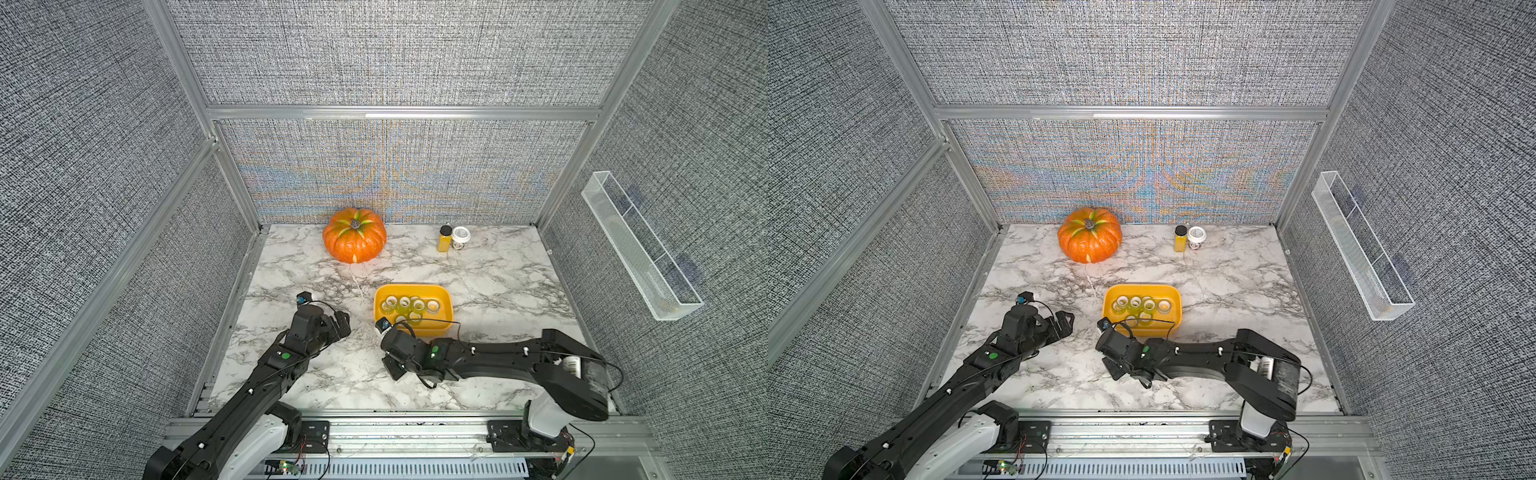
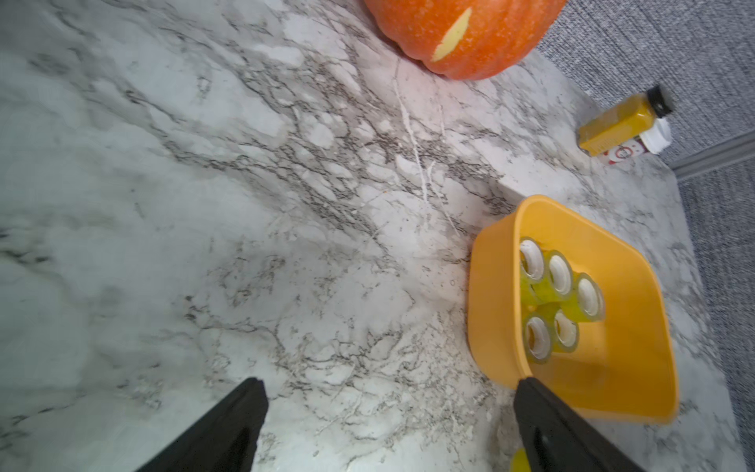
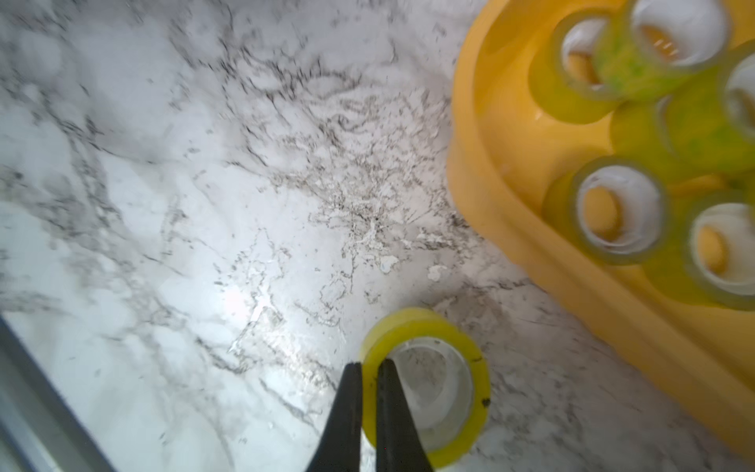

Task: Put the transparent tape into the storage box
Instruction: Pick up the tape from the center of the board, then place the tape in the storage box.

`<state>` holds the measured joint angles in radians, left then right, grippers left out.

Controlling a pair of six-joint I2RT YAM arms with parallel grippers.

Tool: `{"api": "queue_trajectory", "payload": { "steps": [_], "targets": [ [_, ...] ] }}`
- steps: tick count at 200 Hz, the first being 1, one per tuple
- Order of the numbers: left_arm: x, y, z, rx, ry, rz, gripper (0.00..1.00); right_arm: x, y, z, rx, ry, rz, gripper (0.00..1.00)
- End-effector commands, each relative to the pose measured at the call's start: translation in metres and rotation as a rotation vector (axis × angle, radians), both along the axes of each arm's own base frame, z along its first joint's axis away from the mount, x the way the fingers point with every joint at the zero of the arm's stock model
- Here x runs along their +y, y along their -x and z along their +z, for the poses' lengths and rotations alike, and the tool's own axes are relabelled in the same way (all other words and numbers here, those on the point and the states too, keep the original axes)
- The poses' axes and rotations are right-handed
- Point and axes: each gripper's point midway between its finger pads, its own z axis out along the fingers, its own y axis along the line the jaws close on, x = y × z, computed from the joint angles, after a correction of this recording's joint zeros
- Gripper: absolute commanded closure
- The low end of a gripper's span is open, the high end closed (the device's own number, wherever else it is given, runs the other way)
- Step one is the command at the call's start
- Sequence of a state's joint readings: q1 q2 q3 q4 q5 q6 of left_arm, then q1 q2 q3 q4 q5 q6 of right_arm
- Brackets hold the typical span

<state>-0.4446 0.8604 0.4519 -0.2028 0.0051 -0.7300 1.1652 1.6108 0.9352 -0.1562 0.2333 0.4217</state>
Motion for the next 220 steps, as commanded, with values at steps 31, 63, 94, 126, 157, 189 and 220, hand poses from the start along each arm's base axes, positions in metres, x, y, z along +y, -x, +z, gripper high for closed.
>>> {"api": "queue_trajectory", "payload": {
  "steps": [31,63,94,126,157,189,220],
  "targets": [
    [-0.047,-0.001,0.063,-0.208,0.124,-0.184,0.00,-0.027,-0.026,0.083,-0.125,-0.100,-0.083,1.00],
    [-0.045,-0.009,0.063,-0.185,0.081,-0.153,0.00,-0.037,-0.050,0.095,-0.153,-0.095,-0.100,1.00],
    [-0.049,-0.016,0.057,-0.174,0.071,-0.156,0.00,-0.048,-0.083,0.072,-0.108,-0.082,-0.123,1.00],
    [-0.044,-0.024,0.048,-0.170,0.031,-0.118,0.00,-0.046,-0.105,0.044,-0.059,-0.050,-0.127,0.89],
    [-0.001,-0.033,0.053,-0.256,-0.135,0.049,0.00,-0.044,-0.111,0.035,-0.045,-0.037,-0.143,0.39],
    [0.044,-0.033,0.075,-0.406,-0.235,0.243,0.00,-0.065,-0.121,0.061,-0.118,-0.052,-0.223,0.01],
    [0.071,-0.033,0.088,-0.517,-0.351,0.345,0.00,-0.127,-0.142,0.092,-0.266,-0.011,-0.440,0.01]
  ]
}}
